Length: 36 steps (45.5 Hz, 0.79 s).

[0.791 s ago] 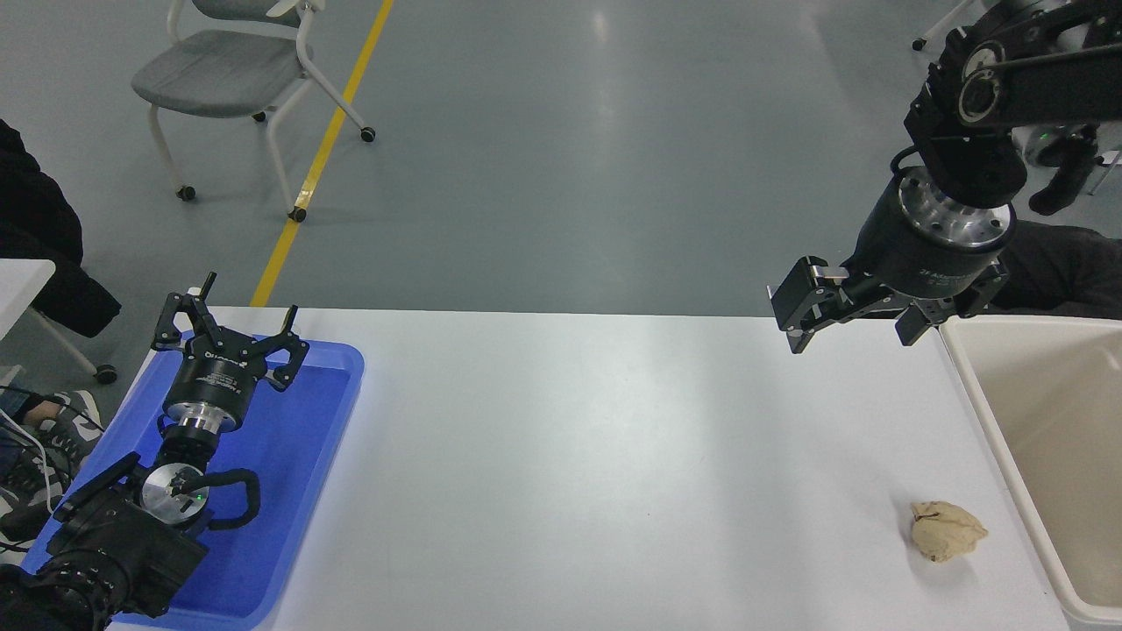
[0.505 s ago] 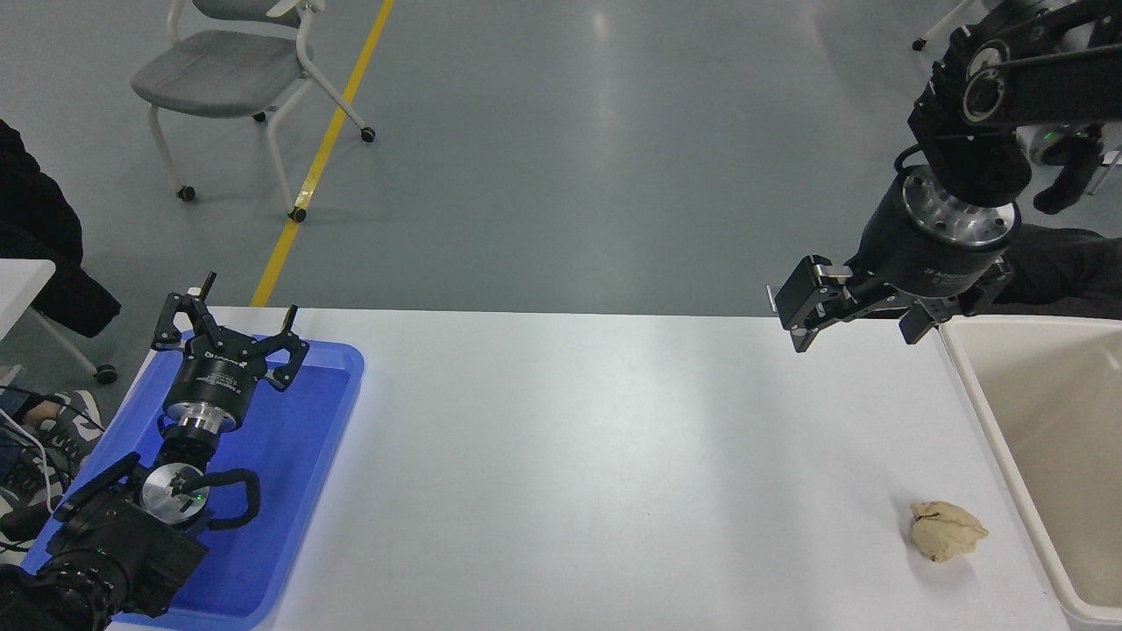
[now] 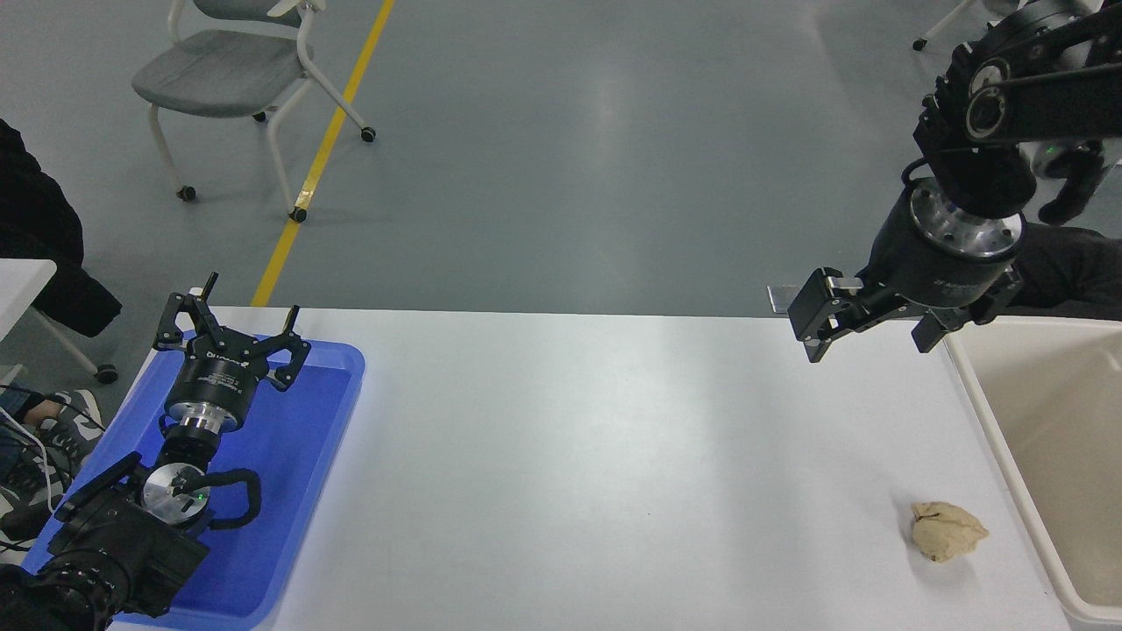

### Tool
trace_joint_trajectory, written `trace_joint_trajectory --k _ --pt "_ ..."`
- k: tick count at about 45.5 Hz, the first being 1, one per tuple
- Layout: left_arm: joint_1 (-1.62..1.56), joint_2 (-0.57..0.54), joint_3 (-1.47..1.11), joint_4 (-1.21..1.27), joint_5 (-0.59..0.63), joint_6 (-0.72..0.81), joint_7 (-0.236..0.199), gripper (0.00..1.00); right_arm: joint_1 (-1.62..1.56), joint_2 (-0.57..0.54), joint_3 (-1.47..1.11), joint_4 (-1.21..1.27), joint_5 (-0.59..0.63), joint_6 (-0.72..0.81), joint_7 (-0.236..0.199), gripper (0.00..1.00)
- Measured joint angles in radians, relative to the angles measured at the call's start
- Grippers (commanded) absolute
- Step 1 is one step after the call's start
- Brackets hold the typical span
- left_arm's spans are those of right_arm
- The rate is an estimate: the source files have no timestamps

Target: Pick up paper ball place in dustbin

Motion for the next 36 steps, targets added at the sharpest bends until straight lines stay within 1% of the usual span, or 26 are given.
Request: trace_joint_trajectory --k 13,21,28,36 --pt "0.0 0.0 0.0 0.001 0.0 0.0 0.0 1.0 -0.118 -0.219 0.009 -0.024 -0.197 -0.019 0.002 1.0" --pt "0.0 -0.001 0.0 0.0 0.001 0.0 0.0 1.0 -0.241 -0.347 0.068 -0.052 -0.303 -0.054 0.004 1.0" --pt "0.0 -0.001 0.0 0.0 0.0 0.0 0.0 1.0 -0.392 -0.419 0.168 -0.096 -0.389 -0.082 0.006 1.0" --pt "0.0 -0.001 0.0 0.0 0.0 0.0 0.0 1.0 -0.575 -0.458 0.294 -0.153 -0.457 -0.127 0.008 1.0"
